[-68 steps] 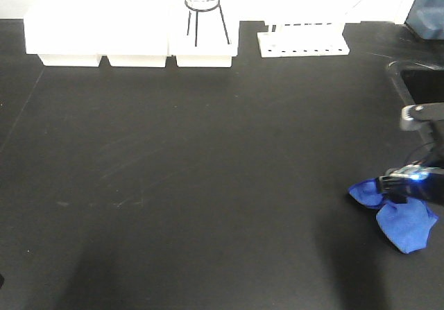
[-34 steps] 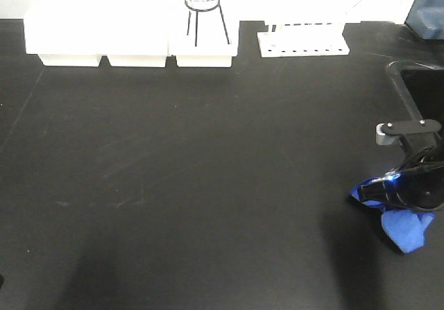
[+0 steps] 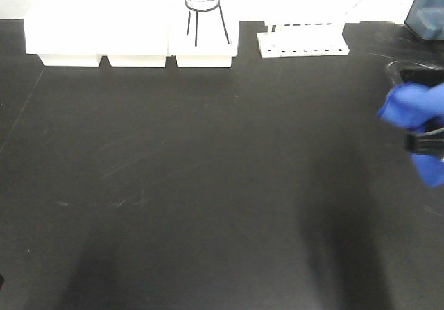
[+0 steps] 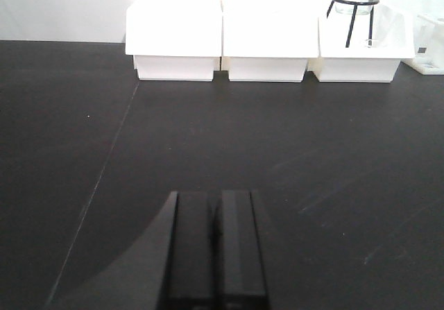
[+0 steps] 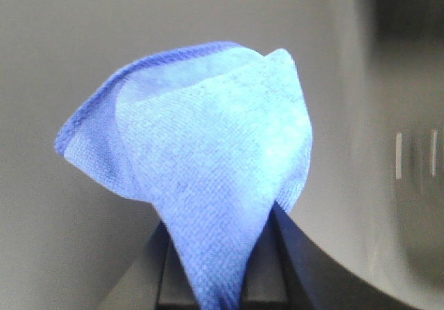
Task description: Wipe right workspace with blue cloth
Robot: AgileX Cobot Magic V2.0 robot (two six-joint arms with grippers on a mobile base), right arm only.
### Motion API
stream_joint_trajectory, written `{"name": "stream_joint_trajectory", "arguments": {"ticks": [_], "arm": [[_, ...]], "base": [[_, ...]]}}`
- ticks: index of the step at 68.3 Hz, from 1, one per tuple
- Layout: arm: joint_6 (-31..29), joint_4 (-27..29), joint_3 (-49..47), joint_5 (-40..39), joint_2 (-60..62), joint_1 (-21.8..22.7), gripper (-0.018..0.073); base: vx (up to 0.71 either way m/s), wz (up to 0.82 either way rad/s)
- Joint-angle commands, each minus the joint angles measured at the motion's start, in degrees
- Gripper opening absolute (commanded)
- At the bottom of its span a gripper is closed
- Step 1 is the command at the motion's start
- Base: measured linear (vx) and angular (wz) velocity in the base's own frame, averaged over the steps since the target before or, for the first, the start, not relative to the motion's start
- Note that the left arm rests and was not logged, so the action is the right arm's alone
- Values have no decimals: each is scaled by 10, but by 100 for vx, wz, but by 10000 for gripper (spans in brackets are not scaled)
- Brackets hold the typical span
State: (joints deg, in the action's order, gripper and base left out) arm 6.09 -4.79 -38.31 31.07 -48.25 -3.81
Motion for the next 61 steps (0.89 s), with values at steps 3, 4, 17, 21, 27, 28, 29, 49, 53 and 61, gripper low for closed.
{"name": "stream_joint_trajectory", "arguments": {"ticks": [3, 4, 17, 21, 27, 28, 29, 49, 53, 61], "arm": [[-48, 20, -14, -40, 92, 2, -8], [-55, 22, -13, -39, 108, 2, -8], [-74, 59, 78, -64, 237, 2, -6], [-74, 60, 134, -97, 268, 2, -6], [-79, 48, 212, -178, 285, 2, -4], [-80, 48, 225, -199, 285, 2, -4], [-81, 48, 236, -222, 285, 2, -4], [-90, 48, 323, -488, 265, 2, -1], [-90, 48, 323, -485, 265, 2, -1], [-90, 48, 323, -480, 265, 2, 0]], "base": [[0, 0], [0, 0], [0, 0], [0, 0], [0, 0], [0, 0], [0, 0], [0, 0], [0, 0], [0, 0]]}}
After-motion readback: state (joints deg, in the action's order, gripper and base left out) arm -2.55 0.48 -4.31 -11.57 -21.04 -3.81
